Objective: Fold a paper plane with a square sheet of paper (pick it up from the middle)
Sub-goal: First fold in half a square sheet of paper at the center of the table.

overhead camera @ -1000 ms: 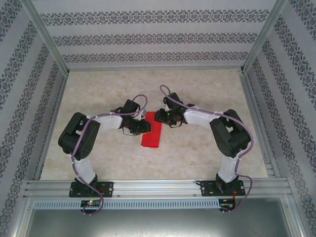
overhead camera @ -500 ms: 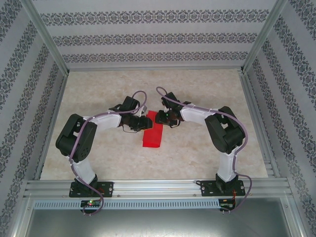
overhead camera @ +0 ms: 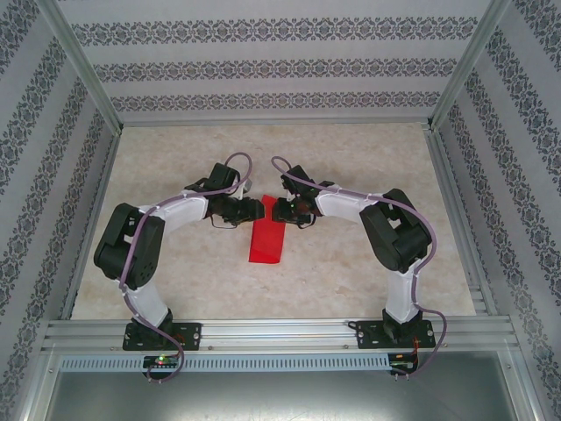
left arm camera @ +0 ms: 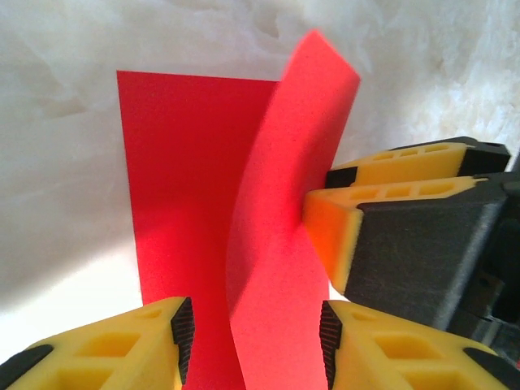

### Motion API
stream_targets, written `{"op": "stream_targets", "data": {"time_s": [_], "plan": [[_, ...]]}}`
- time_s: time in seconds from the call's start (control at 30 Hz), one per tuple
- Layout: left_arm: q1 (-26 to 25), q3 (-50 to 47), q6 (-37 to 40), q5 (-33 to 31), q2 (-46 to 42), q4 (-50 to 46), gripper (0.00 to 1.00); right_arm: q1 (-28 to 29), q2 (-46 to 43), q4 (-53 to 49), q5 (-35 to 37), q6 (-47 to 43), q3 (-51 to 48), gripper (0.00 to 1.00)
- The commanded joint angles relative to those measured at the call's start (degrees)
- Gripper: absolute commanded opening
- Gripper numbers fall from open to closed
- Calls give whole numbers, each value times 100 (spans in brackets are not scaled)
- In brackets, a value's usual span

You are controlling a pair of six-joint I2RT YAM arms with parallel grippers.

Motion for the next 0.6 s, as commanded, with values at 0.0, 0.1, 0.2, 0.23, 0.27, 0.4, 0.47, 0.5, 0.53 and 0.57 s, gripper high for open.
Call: {"op": "stream_targets", "data": {"time_s": [0.0, 0.1, 0.2, 0.23, 0.27, 0.4, 0.47, 0.5, 0.53, 0.57], "plan": [[29, 91, 117, 95, 122, -78, 46, 60, 70, -78, 61, -83, 127, 40], [40, 61, 125, 114, 201, -67, 38, 74, 34, 8, 25, -56, 65, 40], [42, 28, 129, 91, 200, -63, 31, 74, -25, 47, 15, -43, 22, 40], [43, 26, 130, 95, 195, -57, 29, 74, -43, 48, 8, -34, 5, 40], [41, 22, 134, 95, 186, -63, 26, 79, -53, 50, 9, -30, -2, 40], [47, -17, 169, 78, 195, -83, 18, 83, -119, 51, 33, -30, -40, 40], [51, -64, 191, 73, 204, -96, 11, 83, -167, 48, 59, -33, -58, 40], [51, -86, 196, 69, 204, -95, 8, 76, -183, 50, 73, -34, -58, 40], [50, -111, 217, 48, 199, -109, 6, 74, -201, 57, 79, -27, -58, 40], [49, -138, 238, 30, 191, -126, 5, 74, -226, 57, 78, -30, -58, 40]]}}
